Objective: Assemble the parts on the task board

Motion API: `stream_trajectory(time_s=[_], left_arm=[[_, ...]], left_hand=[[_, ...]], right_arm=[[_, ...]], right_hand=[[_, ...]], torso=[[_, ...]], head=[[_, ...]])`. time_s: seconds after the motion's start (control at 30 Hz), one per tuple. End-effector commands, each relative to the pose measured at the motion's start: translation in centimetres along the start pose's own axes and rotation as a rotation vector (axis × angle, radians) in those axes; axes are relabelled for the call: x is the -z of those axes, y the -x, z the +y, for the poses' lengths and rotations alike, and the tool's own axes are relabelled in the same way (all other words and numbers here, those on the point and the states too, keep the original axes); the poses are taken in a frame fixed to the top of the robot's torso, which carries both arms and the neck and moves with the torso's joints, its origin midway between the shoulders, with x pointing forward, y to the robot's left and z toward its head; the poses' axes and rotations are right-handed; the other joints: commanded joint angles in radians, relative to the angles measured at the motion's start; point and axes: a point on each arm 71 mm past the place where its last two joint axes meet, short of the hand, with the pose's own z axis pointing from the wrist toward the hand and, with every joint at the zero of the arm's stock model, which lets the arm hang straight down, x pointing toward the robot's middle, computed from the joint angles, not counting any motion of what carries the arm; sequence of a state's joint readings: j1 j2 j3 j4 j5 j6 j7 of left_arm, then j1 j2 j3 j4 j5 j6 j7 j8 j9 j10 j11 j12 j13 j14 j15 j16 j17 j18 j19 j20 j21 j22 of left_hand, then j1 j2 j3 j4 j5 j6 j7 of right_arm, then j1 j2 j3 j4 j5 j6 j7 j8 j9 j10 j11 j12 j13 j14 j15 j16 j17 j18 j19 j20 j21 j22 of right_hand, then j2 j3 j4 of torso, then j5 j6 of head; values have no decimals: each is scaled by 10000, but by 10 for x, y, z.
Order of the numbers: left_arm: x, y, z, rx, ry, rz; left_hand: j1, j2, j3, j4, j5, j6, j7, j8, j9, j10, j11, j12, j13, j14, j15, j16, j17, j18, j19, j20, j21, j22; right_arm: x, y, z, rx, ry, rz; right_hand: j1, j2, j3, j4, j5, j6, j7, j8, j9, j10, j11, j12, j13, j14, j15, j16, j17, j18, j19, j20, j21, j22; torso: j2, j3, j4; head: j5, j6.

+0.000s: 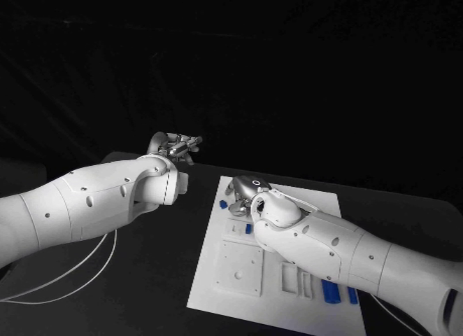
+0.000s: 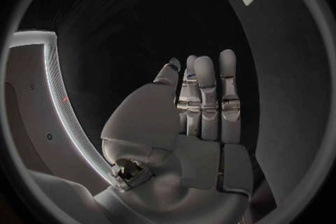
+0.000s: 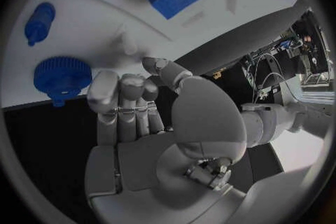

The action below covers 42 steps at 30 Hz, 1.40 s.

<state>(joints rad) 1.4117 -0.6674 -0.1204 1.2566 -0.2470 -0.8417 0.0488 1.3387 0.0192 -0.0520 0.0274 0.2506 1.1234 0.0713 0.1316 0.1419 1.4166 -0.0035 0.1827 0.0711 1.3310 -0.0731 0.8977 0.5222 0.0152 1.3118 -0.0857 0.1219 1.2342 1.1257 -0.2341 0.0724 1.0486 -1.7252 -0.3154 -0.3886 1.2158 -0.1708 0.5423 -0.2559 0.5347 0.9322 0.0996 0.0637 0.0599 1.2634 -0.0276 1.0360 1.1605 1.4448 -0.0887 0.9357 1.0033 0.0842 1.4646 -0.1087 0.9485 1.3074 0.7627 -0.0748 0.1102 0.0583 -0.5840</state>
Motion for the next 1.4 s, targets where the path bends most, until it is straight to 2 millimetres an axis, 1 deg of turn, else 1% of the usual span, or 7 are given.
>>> stream_trajectory(time_s=[0.03,0.2,0.33,0.47,0.6,0.97,1.4], left_arm=[[0,-1,-2,71,-87,176],[0,-1,-2,73,-84,180],[0,-1,-2,76,-78,178],[0,0,-2,81,-63,180],[0,0,-2,83,-52,181],[0,0,-2,85,-22,208],[0,-2,-2,92,11,302]], left_hand=[[95,40,-1,-80,-48,-95,2,50,-10,-61,6,-34,-10,-26,73,-32,22,164,79,-18,-68,35],[104,39,-4,-92,-52,-103,3,52,-10,-67,5,-31,-10,-27,74,-30,25,165,83,-17,-78,46],[104,39,-4,-92,-52,-103,3,52,-10,-67,5,-31,-10,-27,74,-30,25,165,83,-17,-78,46],[104,39,-4,-92,-52,-103,3,52,-10,-67,5,-31,-10,-27,74,-30,25,165,83,-17,-78,46],[112,50,-11,-118,-54,-117,8,65,-7,-83,9,-23,-9,-35,77,-32,28,171,93,-12,-113,78],[149,38,-9,-160,-60,-118,10,71,-6,-90,8,-22,-10,-37,77,-33,29,172,96,-11,-129,94],[144,52,-23,-194,-87,-127,11,81,-5,-97,9,-16,-11,-40,78,-34,32,173,108,-9,-174,137]], right_arm=[[1,0,0,-90,129,-115],[3,1,1,-319,199,-193],[5,1,3,-531,255,-159],[7,1,3,-648,210,-125],[8,0,2,-701,58,-113],[8,0,0,-620,-379,-334],[7,-1,1,-453,-529,-580]], right_hand=[[84,4,-157,8,-6,-58,-8,-49,-9,4,-23,-34,-6,21,-66,-36,18,-64,478,-66,51,1151],[173,42,-903,82,-3,-149,-17,-55,-13,46,-26,4,37,46,-60,-6,77,-69,497,-63,52,1152],[133,179,-2178,372,-686,837,93,-24,38,64,196,127,118,68,94,45,116,-14,526,71,36,1150],[182,311,-3664,934,-1260,1357,-6,-27,103,61,195,186,107,70,121,88,127,35,554,122,15,1161],[346,287,-4431,1535,-1441,1669,-102,-6,260,73,161,184,86,74,83,87,130,12,569,87,-16,1160],[312,83,-4755,2443,-1464,2068,-286,0,1004,88,56,76,5,84,6,37,150,-26,593,3,-40,1163],[223,-21,-4753,2925,-1580,2088,-308,-1,1152,105,45,43,-37,93,-3,26,163,-14,602,-2,-39,1164]], torso=[[0,-3,-2],[-1,-17,2],[-2,-16,12],[-1,-19,16],[5,-26,10],[17,-12,24],[34,-20,38]], head=[[-11,-1],[-24,5],[-18,4],[-23,-1],[-18,-9],[-29,-9],[-52,-96]])
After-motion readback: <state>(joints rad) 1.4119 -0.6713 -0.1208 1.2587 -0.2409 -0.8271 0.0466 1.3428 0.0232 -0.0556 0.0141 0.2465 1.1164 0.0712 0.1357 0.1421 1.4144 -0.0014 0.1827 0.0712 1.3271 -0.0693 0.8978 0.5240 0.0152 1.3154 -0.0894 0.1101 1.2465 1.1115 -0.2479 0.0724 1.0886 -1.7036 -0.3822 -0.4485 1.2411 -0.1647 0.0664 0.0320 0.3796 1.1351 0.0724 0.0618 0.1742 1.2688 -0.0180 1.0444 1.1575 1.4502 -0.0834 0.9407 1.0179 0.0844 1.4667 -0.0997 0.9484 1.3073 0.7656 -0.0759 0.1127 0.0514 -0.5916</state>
